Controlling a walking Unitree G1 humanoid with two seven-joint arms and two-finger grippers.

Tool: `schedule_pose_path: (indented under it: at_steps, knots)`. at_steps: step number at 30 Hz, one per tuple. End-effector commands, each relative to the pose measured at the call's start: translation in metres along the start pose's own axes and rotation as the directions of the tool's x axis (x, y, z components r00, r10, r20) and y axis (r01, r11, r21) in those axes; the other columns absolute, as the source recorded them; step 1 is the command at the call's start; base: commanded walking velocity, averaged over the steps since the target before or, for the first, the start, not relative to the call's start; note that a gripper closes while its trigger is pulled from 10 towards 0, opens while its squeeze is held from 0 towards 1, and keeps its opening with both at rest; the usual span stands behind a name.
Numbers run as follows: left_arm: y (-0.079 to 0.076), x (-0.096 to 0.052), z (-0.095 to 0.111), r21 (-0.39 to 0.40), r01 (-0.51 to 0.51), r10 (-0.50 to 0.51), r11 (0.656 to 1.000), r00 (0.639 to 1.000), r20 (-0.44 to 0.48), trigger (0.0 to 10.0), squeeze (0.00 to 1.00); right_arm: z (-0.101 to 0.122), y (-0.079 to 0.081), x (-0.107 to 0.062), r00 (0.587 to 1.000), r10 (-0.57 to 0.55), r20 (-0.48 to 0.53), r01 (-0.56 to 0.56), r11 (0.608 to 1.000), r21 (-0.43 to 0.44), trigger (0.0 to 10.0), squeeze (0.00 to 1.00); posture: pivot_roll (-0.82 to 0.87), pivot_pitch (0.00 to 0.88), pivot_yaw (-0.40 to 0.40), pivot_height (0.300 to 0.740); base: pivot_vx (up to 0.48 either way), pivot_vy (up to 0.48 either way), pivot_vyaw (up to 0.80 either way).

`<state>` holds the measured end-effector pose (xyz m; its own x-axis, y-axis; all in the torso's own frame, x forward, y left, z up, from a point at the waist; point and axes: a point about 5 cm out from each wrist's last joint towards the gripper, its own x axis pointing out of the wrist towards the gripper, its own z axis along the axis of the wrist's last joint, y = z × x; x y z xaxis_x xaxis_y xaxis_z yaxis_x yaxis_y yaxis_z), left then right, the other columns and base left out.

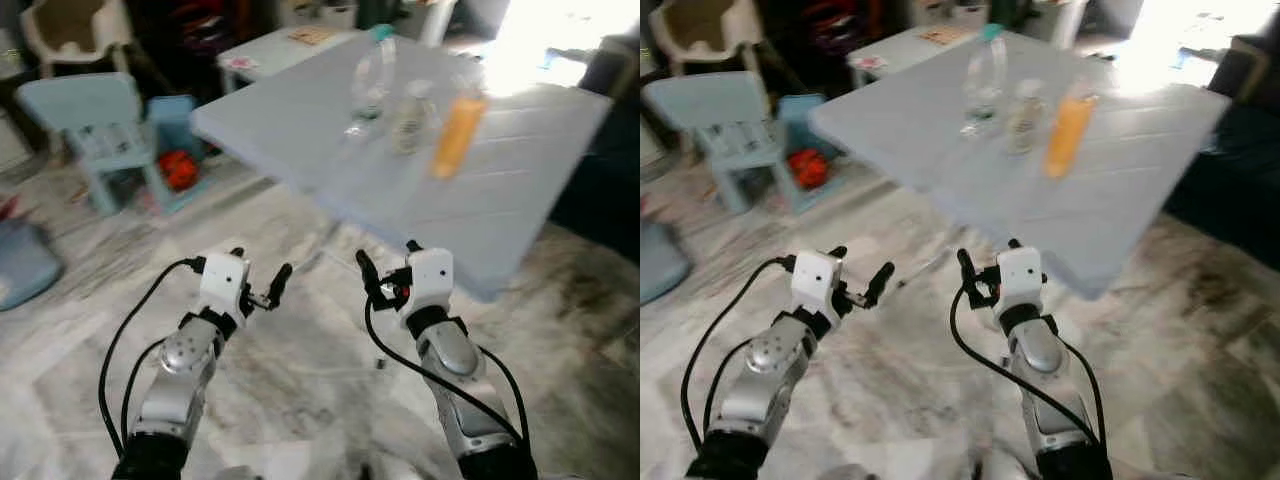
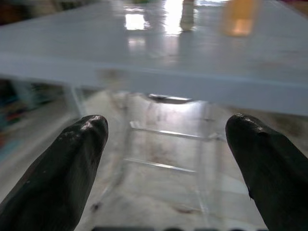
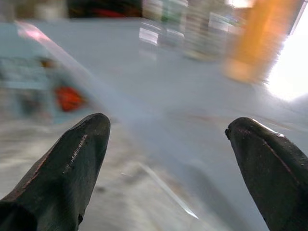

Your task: Restocking fridge

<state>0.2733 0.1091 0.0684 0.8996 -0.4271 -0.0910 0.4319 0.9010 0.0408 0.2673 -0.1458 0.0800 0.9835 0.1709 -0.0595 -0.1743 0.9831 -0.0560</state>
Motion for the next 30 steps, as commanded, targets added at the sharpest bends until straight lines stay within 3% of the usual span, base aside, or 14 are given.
schedule_pose_path:
  at_steps: [1, 17, 25, 30]
  knots:
    - [0.019, -0.003, 0.003, 0.051, -0.068, 0.067, 0.996, 0.998, 0.01, 10.0, 0.0, 0.007, 0.011, 0.004, 0.999, 0.025, 0.033, -0.025, 1.0, 0.007, 10.0, 0.0, 0.05, 0.006, 0.012, 0.74, 0.364, 0.315, 0.0]
    - [0.019, 0.001, 0.007, 0.031, -0.098, 0.096, 0.995, 0.994, 0.043, 10.0, 0.0, 0.01, 0.009, 0.004, 0.999, 0.008, 0.046, -0.008, 1.0, -0.005, 10.0, 0.0, 0.04, 0.009, 0.005, 0.74, 0.356, 0.321, 0.0]
    - [0.021, 0.002, 0.012, -0.031, -0.123, 0.125, 0.992, 0.988, 0.088, 10.0, 0.0, 0.023, 0.004, 0.01, 0.994, -0.032, 0.105, 0.035, 0.999, -0.03, 10.0, 0.0, 0.04, 0.017, -0.003, 0.74, 0.354, 0.322, -0.63]
    - [0.024, 0.002, 0.016, -0.032, -0.137, 0.139, 0.99, 0.984, 0.11, 10.0, 0.0, 0.033, 0.005, 0.015, 0.989, -0.035, 0.143, 0.041, 0.998, -0.039, 10.0, 0.0, 0.04, 0.021, -0.004, 0.74, 0.356, 0.322, 0.0]
